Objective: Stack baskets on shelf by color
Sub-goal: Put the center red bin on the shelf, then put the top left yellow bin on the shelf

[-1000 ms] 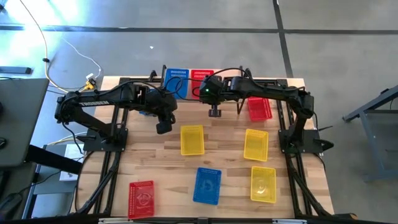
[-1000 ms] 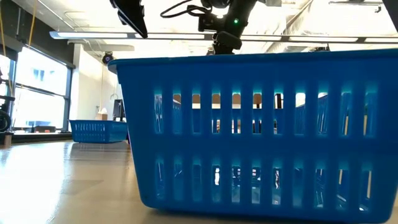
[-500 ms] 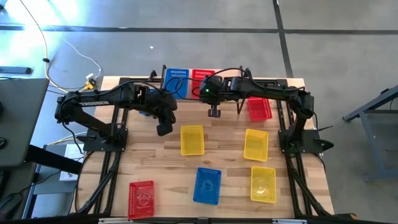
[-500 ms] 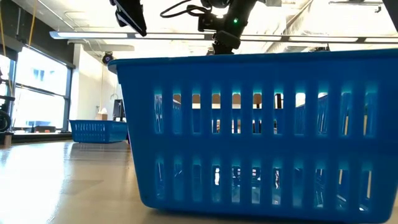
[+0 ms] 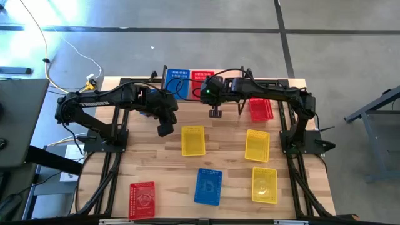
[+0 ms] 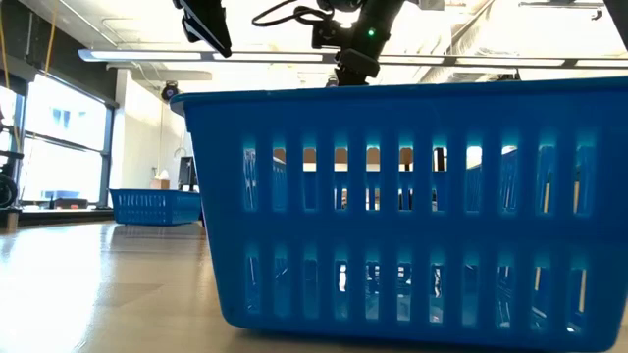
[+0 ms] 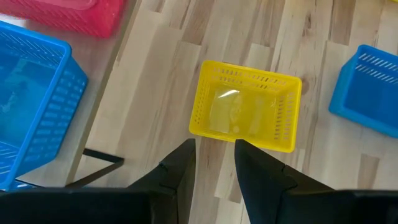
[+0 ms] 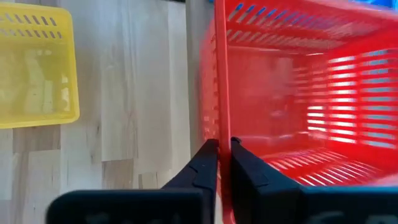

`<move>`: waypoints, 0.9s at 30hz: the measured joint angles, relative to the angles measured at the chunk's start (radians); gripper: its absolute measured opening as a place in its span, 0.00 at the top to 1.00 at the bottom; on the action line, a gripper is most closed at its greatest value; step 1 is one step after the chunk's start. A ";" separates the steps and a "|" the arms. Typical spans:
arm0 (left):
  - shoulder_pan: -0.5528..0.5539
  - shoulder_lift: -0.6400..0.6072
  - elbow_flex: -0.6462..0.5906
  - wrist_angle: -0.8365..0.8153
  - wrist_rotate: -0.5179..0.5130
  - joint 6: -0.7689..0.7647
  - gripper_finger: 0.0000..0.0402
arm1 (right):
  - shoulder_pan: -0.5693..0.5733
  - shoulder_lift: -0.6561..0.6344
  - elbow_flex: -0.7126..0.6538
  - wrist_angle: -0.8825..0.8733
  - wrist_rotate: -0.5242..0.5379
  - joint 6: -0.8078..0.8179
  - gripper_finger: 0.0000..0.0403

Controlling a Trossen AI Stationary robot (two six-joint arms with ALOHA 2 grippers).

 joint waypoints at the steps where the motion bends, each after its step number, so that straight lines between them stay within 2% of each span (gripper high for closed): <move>1: 0.000 0.000 0.000 0.000 0.000 0.001 0.75 | 0.000 0.000 0.000 0.000 0.002 0.003 0.92; 8: 0.000 0.000 0.000 0.000 -0.001 -0.019 0.75 | 0.002 -0.010 0.000 0.001 0.027 0.048 0.80; 17: 0.000 0.000 0.000 0.000 -0.003 -0.082 0.75 | 0.056 -0.066 0.000 0.001 0.030 0.149 0.78; 23: -0.027 0.000 0.000 -0.046 0.005 -0.298 0.75 | 0.103 -0.118 0.000 0.000 0.059 0.265 0.78; 27: -0.076 0.000 -0.027 -0.053 0.000 -0.390 0.75 | 0.128 -0.150 0.000 -0.002 0.064 0.307 0.78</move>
